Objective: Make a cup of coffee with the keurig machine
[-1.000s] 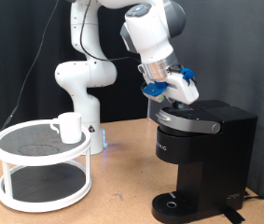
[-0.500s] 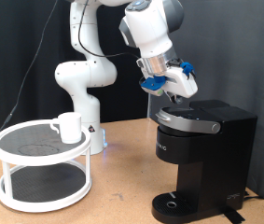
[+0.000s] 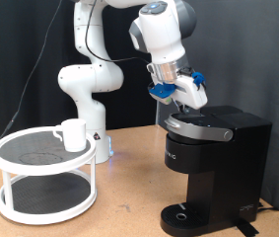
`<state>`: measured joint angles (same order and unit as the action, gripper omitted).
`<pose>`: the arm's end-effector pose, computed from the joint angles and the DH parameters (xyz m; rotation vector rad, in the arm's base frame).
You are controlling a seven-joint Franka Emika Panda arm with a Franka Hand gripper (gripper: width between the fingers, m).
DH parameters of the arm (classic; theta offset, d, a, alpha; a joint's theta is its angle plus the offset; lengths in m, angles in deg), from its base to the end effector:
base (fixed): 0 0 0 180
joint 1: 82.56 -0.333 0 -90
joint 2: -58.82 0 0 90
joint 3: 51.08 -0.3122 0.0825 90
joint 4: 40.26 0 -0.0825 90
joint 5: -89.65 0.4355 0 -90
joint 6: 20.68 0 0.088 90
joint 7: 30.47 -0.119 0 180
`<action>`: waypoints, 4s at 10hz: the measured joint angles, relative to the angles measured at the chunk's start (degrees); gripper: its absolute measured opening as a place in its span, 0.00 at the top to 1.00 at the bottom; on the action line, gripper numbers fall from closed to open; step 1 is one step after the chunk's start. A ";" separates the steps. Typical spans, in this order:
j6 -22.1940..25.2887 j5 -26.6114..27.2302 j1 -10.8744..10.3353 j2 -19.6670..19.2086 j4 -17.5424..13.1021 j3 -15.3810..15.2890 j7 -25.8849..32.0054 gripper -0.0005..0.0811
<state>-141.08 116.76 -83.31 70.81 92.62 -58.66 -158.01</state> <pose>0.5130 0.1019 0.3868 -1.1710 2.7174 0.5290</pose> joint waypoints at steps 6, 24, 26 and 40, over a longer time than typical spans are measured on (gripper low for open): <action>-2.58 -1.27 0.00 -0.67 0.79 -0.93 -3.15 0.99; -4.58 6.21 0.05 0.72 -0.48 -0.91 2.27 0.99; -4.53 5.65 0.05 0.54 -0.47 -0.91 2.15 0.99; -5.35 1.04 0.04 -0.41 0.51 -1.36 -1.70 0.99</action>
<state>-146.43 117.80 -83.27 70.39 93.13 -60.02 -159.71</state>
